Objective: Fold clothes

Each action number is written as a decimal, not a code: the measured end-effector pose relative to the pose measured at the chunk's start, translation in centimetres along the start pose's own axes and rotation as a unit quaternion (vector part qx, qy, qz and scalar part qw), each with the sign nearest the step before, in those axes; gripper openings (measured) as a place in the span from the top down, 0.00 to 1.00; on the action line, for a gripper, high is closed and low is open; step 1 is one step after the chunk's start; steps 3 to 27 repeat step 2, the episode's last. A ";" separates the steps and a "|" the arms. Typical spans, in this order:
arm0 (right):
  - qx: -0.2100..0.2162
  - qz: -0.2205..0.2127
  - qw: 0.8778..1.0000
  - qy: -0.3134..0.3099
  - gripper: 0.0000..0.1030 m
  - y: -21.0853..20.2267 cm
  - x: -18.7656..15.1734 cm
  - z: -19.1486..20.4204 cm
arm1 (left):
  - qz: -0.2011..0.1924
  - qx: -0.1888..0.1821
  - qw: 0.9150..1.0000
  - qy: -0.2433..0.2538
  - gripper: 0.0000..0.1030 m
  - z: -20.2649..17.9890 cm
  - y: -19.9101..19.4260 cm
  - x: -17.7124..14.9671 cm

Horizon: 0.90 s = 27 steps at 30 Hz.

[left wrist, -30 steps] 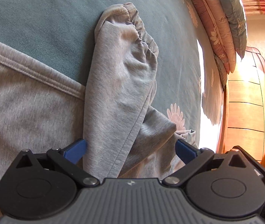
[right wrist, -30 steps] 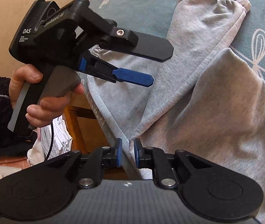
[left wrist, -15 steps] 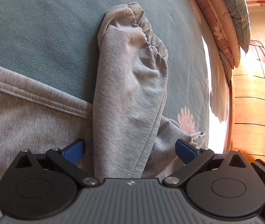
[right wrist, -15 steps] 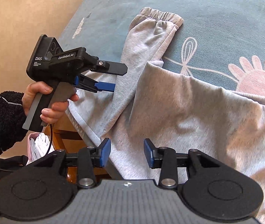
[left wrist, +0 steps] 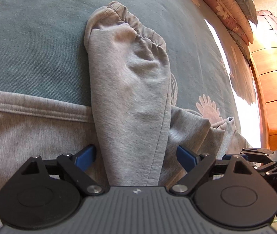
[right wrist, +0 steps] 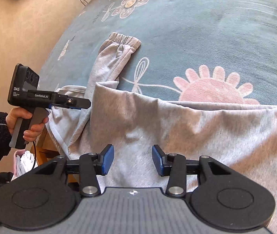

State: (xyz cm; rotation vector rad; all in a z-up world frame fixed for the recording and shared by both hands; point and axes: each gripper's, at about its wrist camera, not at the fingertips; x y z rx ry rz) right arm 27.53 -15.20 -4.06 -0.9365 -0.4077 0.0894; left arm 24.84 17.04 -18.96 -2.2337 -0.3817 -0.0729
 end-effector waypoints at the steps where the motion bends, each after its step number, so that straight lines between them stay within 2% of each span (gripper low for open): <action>1: 0.007 -0.005 1.000 0.004 0.53 0.8 -0.1 -0.5 | -0.002 -0.002 1.000 0.003 0.16 0.1 -0.1 -0.1; 27: 0.010 -0.005 1.000 0.005 0.53 1.1 -0.3 -1.1 | -0.007 -0.002 1.000 0.004 0.16 0.1 -0.2 -0.3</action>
Point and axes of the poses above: each gripper's, at about its wrist camera, not at the fingertips, and y roughly the way its jaws point, z to its left, x to its top, and after that the axes turned 6 degrees about -x, right-handed
